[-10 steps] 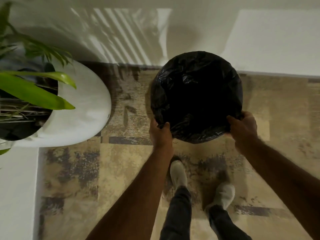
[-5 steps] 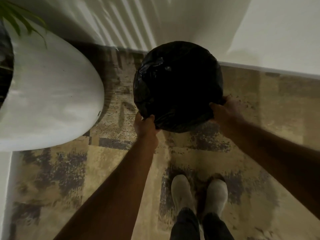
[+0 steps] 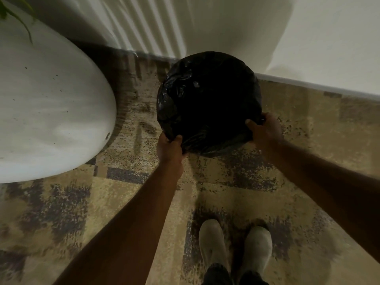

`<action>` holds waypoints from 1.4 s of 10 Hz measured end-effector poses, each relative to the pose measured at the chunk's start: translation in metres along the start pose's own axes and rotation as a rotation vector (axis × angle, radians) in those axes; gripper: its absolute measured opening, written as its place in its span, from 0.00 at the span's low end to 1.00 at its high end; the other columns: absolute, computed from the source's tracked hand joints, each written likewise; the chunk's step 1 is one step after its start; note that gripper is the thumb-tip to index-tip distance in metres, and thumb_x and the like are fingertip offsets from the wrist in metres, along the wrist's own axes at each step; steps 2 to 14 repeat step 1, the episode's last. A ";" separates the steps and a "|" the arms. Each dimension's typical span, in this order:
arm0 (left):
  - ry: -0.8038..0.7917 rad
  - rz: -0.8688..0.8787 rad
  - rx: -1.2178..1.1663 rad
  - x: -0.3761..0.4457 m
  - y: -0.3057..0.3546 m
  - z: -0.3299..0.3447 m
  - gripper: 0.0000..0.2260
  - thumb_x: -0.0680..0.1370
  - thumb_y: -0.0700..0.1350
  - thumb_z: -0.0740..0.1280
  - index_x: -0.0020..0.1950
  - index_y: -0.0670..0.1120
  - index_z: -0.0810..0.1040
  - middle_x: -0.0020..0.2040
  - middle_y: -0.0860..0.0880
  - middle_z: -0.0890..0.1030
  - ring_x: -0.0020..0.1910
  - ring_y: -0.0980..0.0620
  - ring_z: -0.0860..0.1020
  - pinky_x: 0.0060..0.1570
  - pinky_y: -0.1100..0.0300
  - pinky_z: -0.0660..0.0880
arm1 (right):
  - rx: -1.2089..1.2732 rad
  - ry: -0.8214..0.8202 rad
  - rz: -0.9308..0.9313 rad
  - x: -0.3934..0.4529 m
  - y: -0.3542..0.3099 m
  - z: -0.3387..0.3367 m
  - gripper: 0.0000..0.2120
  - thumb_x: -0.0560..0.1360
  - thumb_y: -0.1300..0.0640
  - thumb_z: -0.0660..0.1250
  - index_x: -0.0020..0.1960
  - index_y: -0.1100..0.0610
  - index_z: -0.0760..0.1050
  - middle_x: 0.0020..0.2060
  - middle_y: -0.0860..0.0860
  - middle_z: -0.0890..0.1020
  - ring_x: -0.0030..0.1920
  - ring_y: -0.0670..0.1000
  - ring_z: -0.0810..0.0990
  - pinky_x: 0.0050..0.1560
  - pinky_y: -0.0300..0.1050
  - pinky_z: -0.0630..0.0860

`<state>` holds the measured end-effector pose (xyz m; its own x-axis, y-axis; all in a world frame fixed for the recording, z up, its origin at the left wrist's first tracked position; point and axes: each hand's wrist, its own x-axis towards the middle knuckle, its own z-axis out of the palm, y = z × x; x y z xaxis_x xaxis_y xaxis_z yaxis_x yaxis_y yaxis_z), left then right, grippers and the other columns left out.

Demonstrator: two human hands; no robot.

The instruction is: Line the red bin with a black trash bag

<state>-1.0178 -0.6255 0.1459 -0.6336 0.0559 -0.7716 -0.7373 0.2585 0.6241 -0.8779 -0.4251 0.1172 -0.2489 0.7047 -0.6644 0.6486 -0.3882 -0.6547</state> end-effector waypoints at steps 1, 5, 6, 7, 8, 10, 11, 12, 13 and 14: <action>0.068 0.106 0.217 -0.012 0.002 -0.003 0.31 0.81 0.47 0.71 0.82 0.48 0.62 0.75 0.45 0.73 0.76 0.39 0.72 0.69 0.48 0.74 | 0.137 -0.059 0.047 -0.011 -0.006 -0.007 0.33 0.80 0.45 0.71 0.79 0.55 0.62 0.72 0.56 0.76 0.63 0.58 0.81 0.46 0.50 0.87; 0.068 0.106 0.217 -0.012 0.002 -0.003 0.31 0.81 0.47 0.71 0.82 0.48 0.62 0.75 0.45 0.73 0.76 0.39 0.72 0.69 0.48 0.74 | 0.137 -0.059 0.047 -0.011 -0.006 -0.007 0.33 0.80 0.45 0.71 0.79 0.55 0.62 0.72 0.56 0.76 0.63 0.58 0.81 0.46 0.50 0.87; 0.068 0.106 0.217 -0.012 0.002 -0.003 0.31 0.81 0.47 0.71 0.82 0.48 0.62 0.75 0.45 0.73 0.76 0.39 0.72 0.69 0.48 0.74 | 0.137 -0.059 0.047 -0.011 -0.006 -0.007 0.33 0.80 0.45 0.71 0.79 0.55 0.62 0.72 0.56 0.76 0.63 0.58 0.81 0.46 0.50 0.87; 0.068 0.106 0.217 -0.012 0.002 -0.003 0.31 0.81 0.47 0.71 0.82 0.48 0.62 0.75 0.45 0.73 0.76 0.39 0.72 0.69 0.48 0.74 | 0.137 -0.059 0.047 -0.011 -0.006 -0.007 0.33 0.80 0.45 0.71 0.79 0.55 0.62 0.72 0.56 0.76 0.63 0.58 0.81 0.46 0.50 0.87; 0.068 0.106 0.217 -0.012 0.002 -0.003 0.31 0.81 0.47 0.71 0.82 0.48 0.62 0.75 0.45 0.73 0.76 0.39 0.72 0.69 0.48 0.74 | 0.137 -0.059 0.047 -0.011 -0.006 -0.007 0.33 0.80 0.45 0.71 0.79 0.55 0.62 0.72 0.56 0.76 0.63 0.58 0.81 0.46 0.50 0.87; 0.068 0.106 0.217 -0.012 0.002 -0.003 0.31 0.81 0.47 0.71 0.82 0.48 0.62 0.75 0.45 0.73 0.76 0.39 0.72 0.69 0.48 0.74 | 0.137 -0.059 0.047 -0.011 -0.006 -0.007 0.33 0.80 0.45 0.71 0.79 0.55 0.62 0.72 0.56 0.76 0.63 0.58 0.81 0.46 0.50 0.87; 0.068 0.106 0.217 -0.012 0.002 -0.003 0.31 0.81 0.47 0.71 0.82 0.48 0.62 0.75 0.45 0.73 0.76 0.39 0.72 0.69 0.48 0.74 | 0.137 -0.059 0.047 -0.011 -0.006 -0.007 0.33 0.80 0.45 0.71 0.79 0.55 0.62 0.72 0.56 0.76 0.63 0.58 0.81 0.46 0.50 0.87; 0.068 0.106 0.217 -0.012 0.002 -0.003 0.31 0.81 0.47 0.71 0.82 0.48 0.62 0.75 0.45 0.73 0.76 0.39 0.72 0.69 0.48 0.74 | 0.137 -0.059 0.047 -0.011 -0.006 -0.007 0.33 0.80 0.45 0.71 0.79 0.55 0.62 0.72 0.56 0.76 0.63 0.58 0.81 0.46 0.50 0.87; 0.068 0.106 0.217 -0.012 0.002 -0.003 0.31 0.81 0.47 0.71 0.82 0.48 0.62 0.75 0.45 0.73 0.76 0.39 0.72 0.69 0.48 0.74 | 0.137 -0.059 0.047 -0.011 -0.006 -0.007 0.33 0.80 0.45 0.71 0.79 0.55 0.62 0.72 0.56 0.76 0.63 0.58 0.81 0.46 0.50 0.87; 0.068 0.106 0.217 -0.012 0.002 -0.003 0.31 0.81 0.47 0.71 0.82 0.48 0.62 0.75 0.45 0.73 0.76 0.39 0.72 0.69 0.48 0.74 | 0.137 -0.059 0.047 -0.011 -0.006 -0.007 0.33 0.80 0.45 0.71 0.79 0.55 0.62 0.72 0.56 0.76 0.63 0.58 0.81 0.46 0.50 0.87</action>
